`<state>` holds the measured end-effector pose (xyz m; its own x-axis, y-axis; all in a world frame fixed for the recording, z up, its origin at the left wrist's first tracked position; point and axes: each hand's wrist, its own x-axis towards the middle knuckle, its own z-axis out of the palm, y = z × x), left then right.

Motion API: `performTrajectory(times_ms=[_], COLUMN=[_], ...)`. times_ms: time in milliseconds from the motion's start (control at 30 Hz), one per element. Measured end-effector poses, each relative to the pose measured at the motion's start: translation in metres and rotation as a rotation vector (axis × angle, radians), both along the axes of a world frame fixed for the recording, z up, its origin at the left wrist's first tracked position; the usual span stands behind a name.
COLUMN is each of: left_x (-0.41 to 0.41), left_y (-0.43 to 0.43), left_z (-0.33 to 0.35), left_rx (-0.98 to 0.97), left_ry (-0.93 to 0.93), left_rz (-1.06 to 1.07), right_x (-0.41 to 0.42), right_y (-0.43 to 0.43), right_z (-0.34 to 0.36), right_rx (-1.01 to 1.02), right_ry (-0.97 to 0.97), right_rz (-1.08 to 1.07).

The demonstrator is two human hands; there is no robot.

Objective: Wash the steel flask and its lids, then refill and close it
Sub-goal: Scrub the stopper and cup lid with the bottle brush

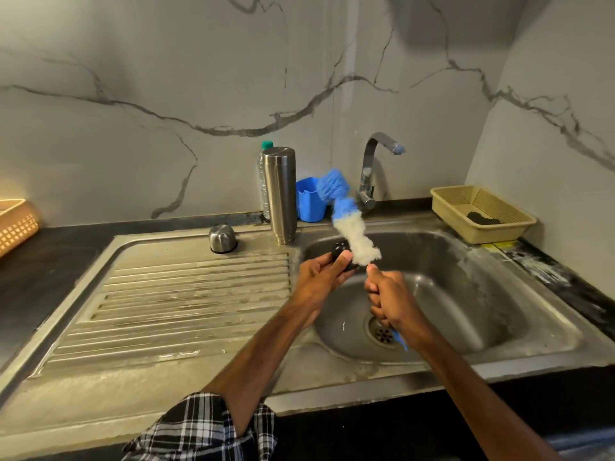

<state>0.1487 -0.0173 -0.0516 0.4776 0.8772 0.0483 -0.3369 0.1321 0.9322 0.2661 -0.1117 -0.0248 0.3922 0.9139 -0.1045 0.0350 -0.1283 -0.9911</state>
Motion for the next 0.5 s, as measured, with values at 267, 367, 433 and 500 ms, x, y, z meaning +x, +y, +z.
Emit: performTrajectory(times_ms=[267, 367, 433, 500], left_x=[-0.003, -0.001, -0.007, -0.013], left_y=[-0.004, -0.003, 0.005, 0.011], left_z=[0.009, 0.011, 0.010, 0.007], left_rx=[0.013, 0.039, 0.035, 0.033], left_ry=[0.024, 0.003, -0.007, 0.025], left_rz=[-0.014, 0.011, 0.059, 0.069], right_x=[0.013, 0.011, 0.010, 0.013], right_y=[0.003, -0.001, -0.004, -0.003], right_z=[-0.004, -0.007, -0.010, -0.012], right_rx=[-0.035, -0.005, 0.022, 0.038], right_ry=[-0.022, -0.008, -0.032, -0.109], right_rz=[-0.053, -0.054, -0.018, 0.014])
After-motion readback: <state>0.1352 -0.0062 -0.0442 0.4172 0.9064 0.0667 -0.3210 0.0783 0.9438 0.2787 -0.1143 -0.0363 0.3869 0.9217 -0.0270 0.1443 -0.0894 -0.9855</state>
